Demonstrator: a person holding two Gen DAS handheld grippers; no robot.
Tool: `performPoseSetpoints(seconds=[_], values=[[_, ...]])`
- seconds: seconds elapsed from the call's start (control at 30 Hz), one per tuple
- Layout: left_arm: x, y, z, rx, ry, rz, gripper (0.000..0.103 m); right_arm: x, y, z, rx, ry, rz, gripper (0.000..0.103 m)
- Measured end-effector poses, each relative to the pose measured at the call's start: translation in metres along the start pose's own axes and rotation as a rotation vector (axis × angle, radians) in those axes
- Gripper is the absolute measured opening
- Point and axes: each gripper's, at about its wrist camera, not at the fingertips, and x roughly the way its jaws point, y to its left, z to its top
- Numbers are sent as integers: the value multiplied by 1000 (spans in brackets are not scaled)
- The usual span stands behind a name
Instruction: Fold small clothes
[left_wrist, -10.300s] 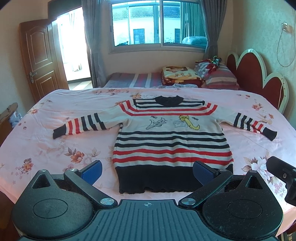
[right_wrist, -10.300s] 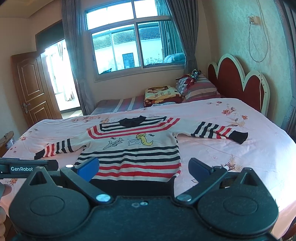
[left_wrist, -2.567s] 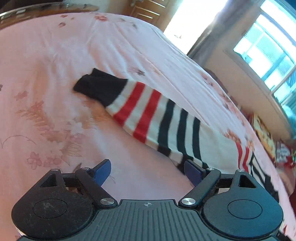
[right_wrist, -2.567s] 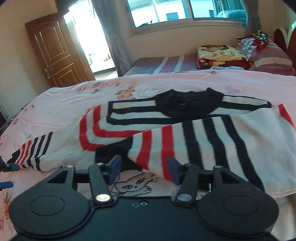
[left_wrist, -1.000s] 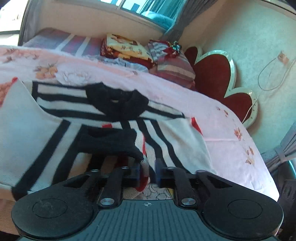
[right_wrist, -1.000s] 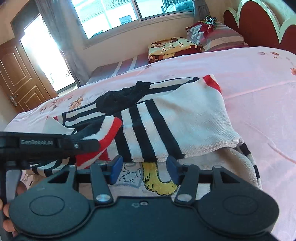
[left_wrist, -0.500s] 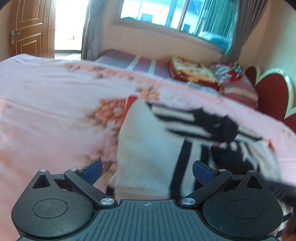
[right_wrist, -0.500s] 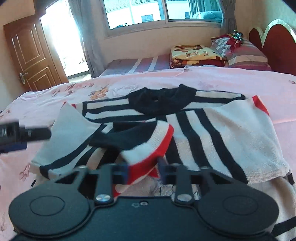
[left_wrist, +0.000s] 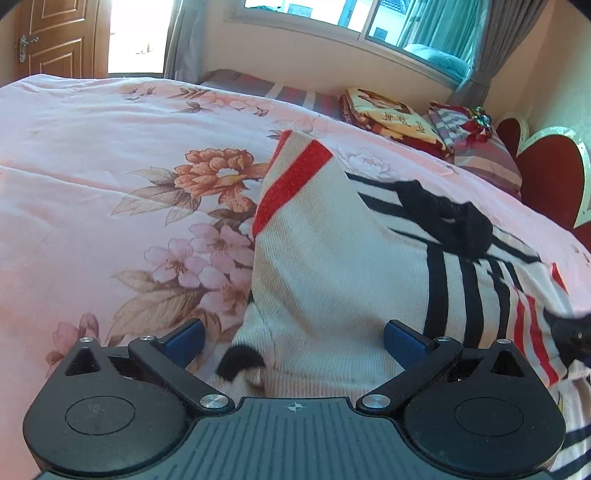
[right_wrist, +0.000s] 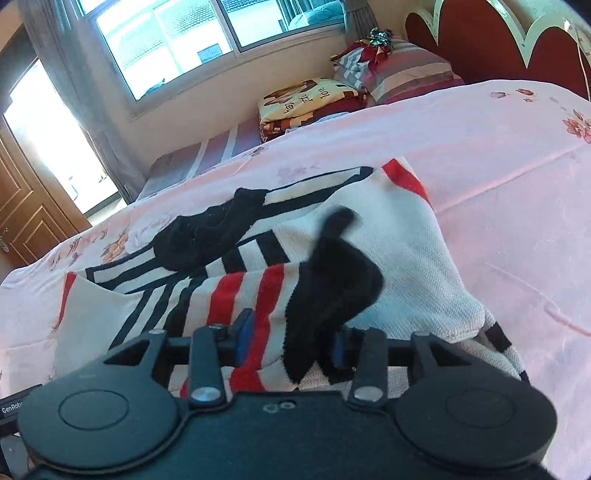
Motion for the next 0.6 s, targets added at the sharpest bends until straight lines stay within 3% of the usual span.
performPoseSetpoints(seconds=[0.03,0.07,0.1,0.13,0.23,0.37,0.4,0.43,0.6], values=[[2,2,5,-17,-7,-4,95,0,-3,2,16,-7,-4,21],[4,4,9,-32,-13,-2,86,-2,-7,5,27,-18,-8,17],[8,5,14,-45,-11,-3,75,-4,-10,7,21,-40,-18,14],[11,8,19,-65,-13,-9,70,-6,-11,9,7,-54,-29,15],[24,12,33,-101,-19,-8,69,-3,-14,15,-39,-47,-35,14],[39,7,44,-76,-32,6,69,1,-13,17,-66,-29,-6,15],[42,7,46,-86,-42,5,58,1,-10,16,-82,-36,-12,13],[44,9,48,-104,-45,-1,34,1,-8,16,-97,-41,-11,7],[50,18,60,-180,-78,4,23,-17,14,29,-190,-158,22,7]])
